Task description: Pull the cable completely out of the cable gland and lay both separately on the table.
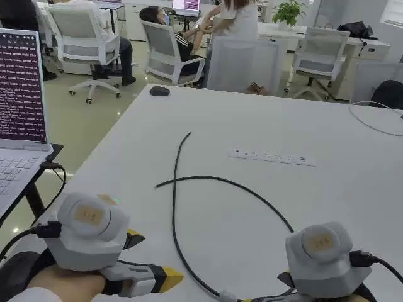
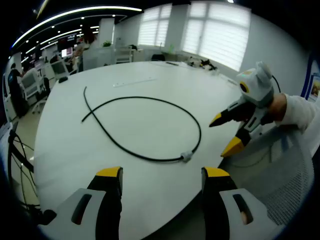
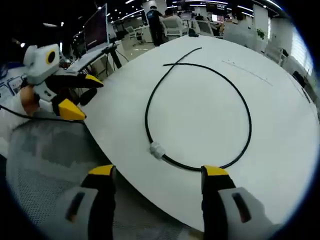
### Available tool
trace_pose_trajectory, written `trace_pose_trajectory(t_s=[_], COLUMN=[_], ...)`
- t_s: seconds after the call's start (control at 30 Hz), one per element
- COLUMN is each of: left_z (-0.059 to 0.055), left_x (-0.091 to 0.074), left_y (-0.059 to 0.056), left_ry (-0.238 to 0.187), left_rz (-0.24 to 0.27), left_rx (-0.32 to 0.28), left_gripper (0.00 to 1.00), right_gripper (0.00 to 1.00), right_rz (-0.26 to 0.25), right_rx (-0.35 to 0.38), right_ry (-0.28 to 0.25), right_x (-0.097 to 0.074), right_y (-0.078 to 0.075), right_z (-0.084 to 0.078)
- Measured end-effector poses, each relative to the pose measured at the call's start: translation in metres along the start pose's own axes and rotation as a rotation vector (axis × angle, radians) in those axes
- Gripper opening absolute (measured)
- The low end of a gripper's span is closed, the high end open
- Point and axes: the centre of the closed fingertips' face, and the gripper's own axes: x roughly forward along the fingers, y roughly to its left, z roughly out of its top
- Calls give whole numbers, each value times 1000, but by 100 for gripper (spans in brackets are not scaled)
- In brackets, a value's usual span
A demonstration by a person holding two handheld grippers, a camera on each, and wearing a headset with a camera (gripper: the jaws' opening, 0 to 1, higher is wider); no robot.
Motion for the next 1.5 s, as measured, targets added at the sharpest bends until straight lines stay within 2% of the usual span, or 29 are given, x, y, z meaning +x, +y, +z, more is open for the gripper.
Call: trace_pose_trajectory(t_s=[0.27, 0.47, 1.5], left_z=[2, 3, 4], left_x=[0, -1, -2], left_y=[-1, 2, -3], left_ry=[0, -9, -12], left_rz=[-4, 6, -3], left_rx=[20, 12, 27], left_gripper=[63, 62, 61], right_gripper=[69, 68, 67], right_rz=[10, 18, 28], right_rx=[-4, -14, -6], right_ry=[15, 21, 43], right_x=[1, 2, 3], right_y=[1, 3, 6], right_z=[-2, -3, -10])
